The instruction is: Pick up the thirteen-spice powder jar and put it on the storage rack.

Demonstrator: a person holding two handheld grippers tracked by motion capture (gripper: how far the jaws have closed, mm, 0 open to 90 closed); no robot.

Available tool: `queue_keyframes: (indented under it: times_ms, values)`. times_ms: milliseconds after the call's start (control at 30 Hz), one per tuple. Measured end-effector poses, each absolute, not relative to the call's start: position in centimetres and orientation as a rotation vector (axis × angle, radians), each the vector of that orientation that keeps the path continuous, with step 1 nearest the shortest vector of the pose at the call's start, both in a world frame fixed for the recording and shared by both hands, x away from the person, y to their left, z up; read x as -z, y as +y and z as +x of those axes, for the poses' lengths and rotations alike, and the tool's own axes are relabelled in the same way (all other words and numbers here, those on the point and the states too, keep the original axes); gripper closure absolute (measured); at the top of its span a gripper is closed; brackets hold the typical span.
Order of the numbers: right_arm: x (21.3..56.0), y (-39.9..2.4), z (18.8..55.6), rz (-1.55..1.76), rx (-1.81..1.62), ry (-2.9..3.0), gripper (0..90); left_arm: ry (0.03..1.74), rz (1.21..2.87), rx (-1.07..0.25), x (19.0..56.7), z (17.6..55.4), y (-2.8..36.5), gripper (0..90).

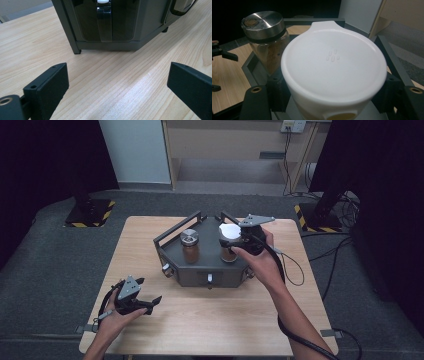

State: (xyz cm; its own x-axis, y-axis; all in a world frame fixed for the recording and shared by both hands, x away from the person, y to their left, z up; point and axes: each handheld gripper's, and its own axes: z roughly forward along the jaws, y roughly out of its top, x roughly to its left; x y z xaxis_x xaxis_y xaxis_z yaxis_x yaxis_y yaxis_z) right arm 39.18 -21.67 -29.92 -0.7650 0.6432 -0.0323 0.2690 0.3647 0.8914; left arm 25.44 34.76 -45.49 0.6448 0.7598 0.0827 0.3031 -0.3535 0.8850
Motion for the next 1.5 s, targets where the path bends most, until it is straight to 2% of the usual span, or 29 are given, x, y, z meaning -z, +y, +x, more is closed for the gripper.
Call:
queue_keyframes:
  times_ms: [267,500,667,1000,1500]
  values:
    - [29.7,-21.6,39.2,0.795,-1.361,2.255,27.2,0.837,1.930,-0.617,45.5,25.4,34.8,3.0]
    - [30.0,-21.9,38.9,0.831,-1.366,2.230,13.9,0.836,1.934,-0.625,45.5,25.4,34.7,3.0]
    - [30.1,-22.5,38.4,0.840,-1.393,2.211,9.4,0.835,1.935,-0.625,45.5,25.4,34.7,2.9]
    - [29.9,-23.2,37.3,0.815,-1.415,2.210,4.6,0.831,1.936,-0.627,45.5,25.3,34.6,2.8]
    - [30.7,-24.2,36.2,0.814,-1.419,2.210,3.1,0.833,1.932,-0.629,45.5,25.3,34.6,2.7]
